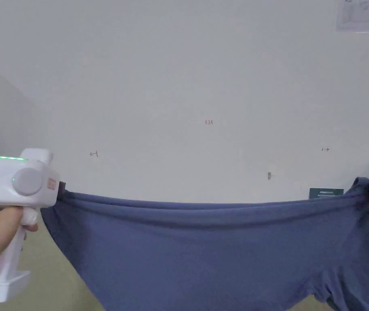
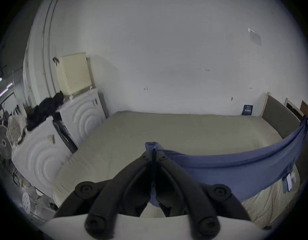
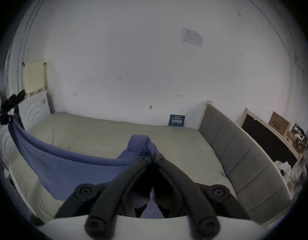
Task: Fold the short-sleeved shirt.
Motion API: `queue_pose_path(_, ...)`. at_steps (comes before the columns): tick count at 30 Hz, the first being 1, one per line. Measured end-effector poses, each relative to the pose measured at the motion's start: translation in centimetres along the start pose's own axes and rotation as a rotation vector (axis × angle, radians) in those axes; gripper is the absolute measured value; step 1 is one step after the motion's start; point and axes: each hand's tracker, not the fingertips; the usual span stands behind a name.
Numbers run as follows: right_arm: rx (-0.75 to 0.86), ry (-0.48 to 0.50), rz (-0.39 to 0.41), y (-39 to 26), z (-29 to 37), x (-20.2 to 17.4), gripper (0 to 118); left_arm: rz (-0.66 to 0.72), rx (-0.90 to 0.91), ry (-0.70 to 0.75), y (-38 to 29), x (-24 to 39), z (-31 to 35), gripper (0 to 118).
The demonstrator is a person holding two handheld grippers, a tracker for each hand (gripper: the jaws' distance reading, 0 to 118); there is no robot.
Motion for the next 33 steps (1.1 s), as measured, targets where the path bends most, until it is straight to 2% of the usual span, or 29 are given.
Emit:
queue_pose_path(4,-0.001,-0.018,-0.041,2.6,-2.6,1.0,1,0.010,0.015,0.004,2.7,1.7,-2.5,3)
queue_pose_path(10,0.005,-0.078,0.000,5.5,-7.6,0.9,1,0.009,0.044,0.028,5.6,4.6,-7.1,3)
queue_pose_path(16,-0.011,-0.122,-0.012,4.4,-13.4,0.9,1,0.028,0.059,0.071,4.8,7.5,-12.3,3)
queue_pose_path(18,-0.029,-0.138,0.009,2.8,-15.3,0.7,1,0.030,0.046,0.060,4.2,8.0,-13.9,3)
queue_pose_path(25,-0.130,-0.127,0.003,-5.2,-18.6,1.0,1,-0.033,-0.047,0.050,-1.7,9.3,-17.5,3)
queue_pose_path(32,-0.222,-0.081,-0.056,-15.1,-14.2,1.7,1,-0.054,-0.158,-0.017,-11.2,8.1,-15.0,3)
queue_pose_path(33,-0.263,-0.067,-0.037,-16.4,-13.2,1.6,1,-0.070,-0.188,-0.022,-12.5,7.8,-14.3,3)
